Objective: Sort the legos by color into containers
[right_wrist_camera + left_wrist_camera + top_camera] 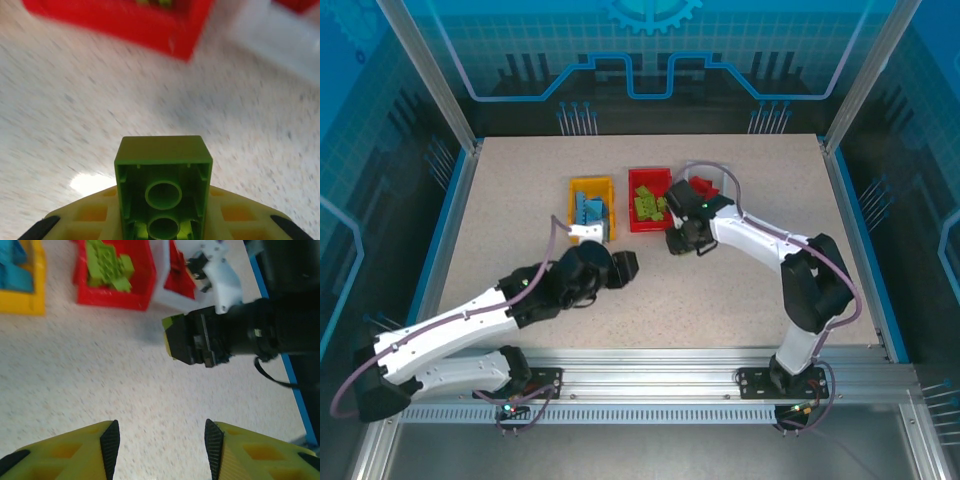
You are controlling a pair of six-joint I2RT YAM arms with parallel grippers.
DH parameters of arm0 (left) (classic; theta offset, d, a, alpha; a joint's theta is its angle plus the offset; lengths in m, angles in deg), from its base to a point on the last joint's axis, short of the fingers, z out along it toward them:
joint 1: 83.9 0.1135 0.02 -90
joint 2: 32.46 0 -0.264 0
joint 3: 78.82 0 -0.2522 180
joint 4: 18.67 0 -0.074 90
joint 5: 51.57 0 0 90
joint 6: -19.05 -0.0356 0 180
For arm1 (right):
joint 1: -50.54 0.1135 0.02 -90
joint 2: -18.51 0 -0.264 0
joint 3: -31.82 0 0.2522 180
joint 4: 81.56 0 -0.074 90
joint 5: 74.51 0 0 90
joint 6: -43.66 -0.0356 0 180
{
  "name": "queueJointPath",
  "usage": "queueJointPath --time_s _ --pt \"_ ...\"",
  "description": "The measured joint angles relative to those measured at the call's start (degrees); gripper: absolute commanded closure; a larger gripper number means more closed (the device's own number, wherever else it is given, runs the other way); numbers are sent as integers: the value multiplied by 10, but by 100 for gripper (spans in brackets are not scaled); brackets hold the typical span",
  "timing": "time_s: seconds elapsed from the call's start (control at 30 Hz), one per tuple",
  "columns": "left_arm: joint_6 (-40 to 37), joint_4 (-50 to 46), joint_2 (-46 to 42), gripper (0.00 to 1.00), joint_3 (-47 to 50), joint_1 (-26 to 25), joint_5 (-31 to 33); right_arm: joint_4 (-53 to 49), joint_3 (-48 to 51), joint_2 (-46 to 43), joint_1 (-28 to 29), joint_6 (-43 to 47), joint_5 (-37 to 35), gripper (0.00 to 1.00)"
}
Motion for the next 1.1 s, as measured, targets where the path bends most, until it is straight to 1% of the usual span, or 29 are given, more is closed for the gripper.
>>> queueJointPath --time_s 0.07,0.17,0.27,0.33,0.53,0.67,0.77,0.93,1.03,1.1 --pt "-14 -8 14 47 -24 46 -22 -2 -69 31 0 -12 6 69" --pt "-33 -11 49 47 -59 99 -60 -6 -170 97 0 -28 8 69" --pt "-46 -8 84 47 -80 140 -96 -21 -272 176 -2 -40 12 69" --pt "-50 -7 103 47 -88 156 -112 -34 -333 227 -5 -47 12 69" --pt "-65 -2 124 47 -104 168 -141 -70 -462 333 -25 -65 30 65" --pt "-65 -2 123 47 -104 168 -147 -83 -536 385 -46 -75 55 51" --pt "-65 -2 123 47 -102 168 -150 -91 -562 400 -56 -74 72 46" --pt "-65 2 120 48 -90 168 -150 -91 -565 398 -54 -73 88 46" --pt "-65 2 118 48 -83 168 -152 -86 -540 379 -48 -73 91 48" --pt "-65 1 115 48 -81 168 -152 -80 -506 349 -42 -73 91 49"
